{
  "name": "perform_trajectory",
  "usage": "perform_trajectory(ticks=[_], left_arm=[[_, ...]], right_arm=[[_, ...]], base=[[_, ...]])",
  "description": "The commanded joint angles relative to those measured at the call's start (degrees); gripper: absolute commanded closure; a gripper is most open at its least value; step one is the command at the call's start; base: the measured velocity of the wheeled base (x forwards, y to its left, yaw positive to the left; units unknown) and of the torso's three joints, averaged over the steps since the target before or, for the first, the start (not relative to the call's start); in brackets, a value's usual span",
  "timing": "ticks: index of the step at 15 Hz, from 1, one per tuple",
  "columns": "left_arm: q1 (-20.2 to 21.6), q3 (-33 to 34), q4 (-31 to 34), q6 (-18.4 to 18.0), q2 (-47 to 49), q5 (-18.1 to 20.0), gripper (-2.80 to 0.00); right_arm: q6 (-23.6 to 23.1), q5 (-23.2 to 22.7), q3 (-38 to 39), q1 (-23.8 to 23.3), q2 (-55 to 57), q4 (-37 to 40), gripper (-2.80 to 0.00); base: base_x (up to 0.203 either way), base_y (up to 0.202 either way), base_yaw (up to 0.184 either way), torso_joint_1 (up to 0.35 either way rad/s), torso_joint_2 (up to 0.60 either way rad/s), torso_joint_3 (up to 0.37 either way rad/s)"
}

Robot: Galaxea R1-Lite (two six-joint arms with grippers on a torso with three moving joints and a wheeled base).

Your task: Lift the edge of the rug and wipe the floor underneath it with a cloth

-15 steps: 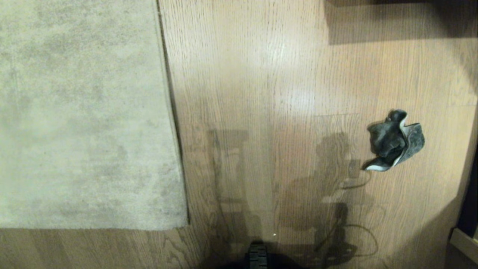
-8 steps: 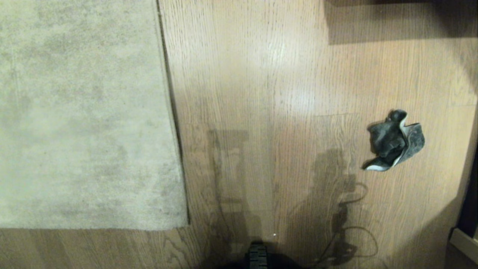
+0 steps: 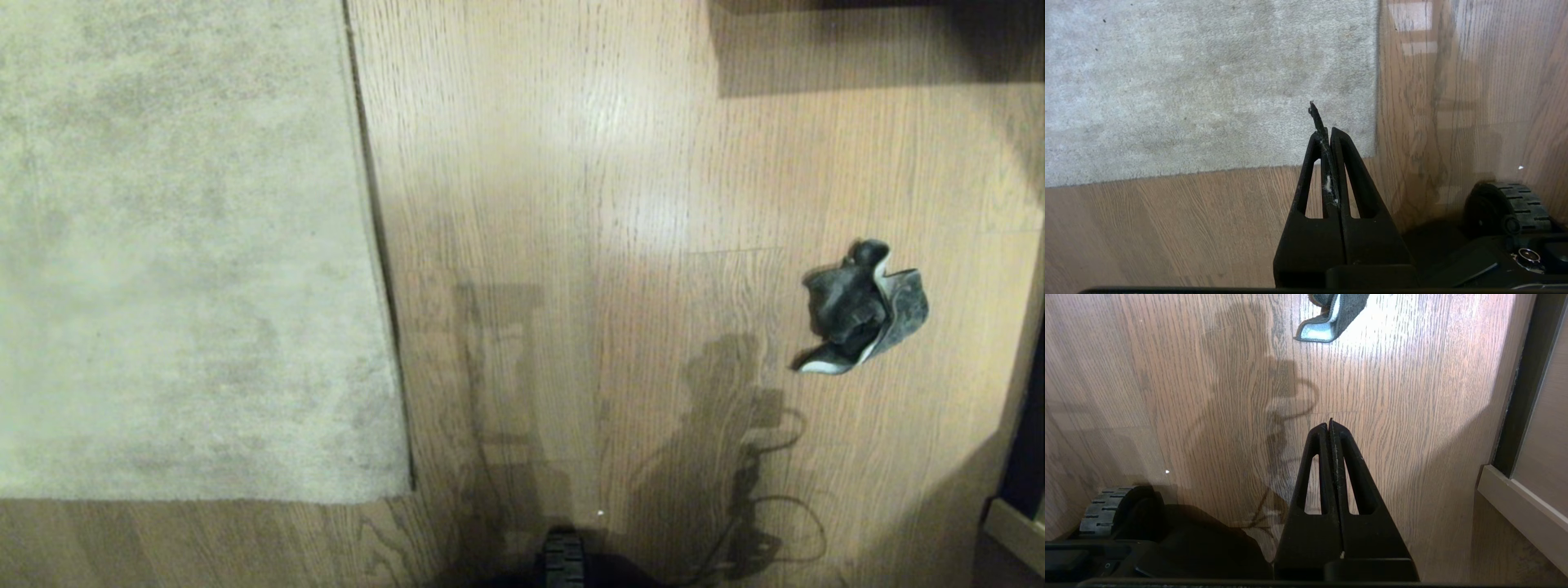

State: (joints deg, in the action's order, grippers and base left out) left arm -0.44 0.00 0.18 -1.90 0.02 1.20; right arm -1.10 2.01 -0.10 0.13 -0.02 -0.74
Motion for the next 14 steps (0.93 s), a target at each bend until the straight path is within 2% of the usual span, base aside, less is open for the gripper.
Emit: perform_trajectory(ticks=[1,14], left_arm=[[0.0,0.0,0.0,0.0,0.0,0.0,0.0],[0.0,0.0,0.0,0.0,0.0,0.0,0.0]], right_arm=[[-0.1,-0.1,0.1,0.0,0.1,0.0,0.0],[0.0,0.0,0.1,0.0,0.1,0.0,0.0]], base=[[0.0,0.0,0.0,0.0,0.0,0.0],[0.0,0.0,0.0,0.0,0.0,0.0]])
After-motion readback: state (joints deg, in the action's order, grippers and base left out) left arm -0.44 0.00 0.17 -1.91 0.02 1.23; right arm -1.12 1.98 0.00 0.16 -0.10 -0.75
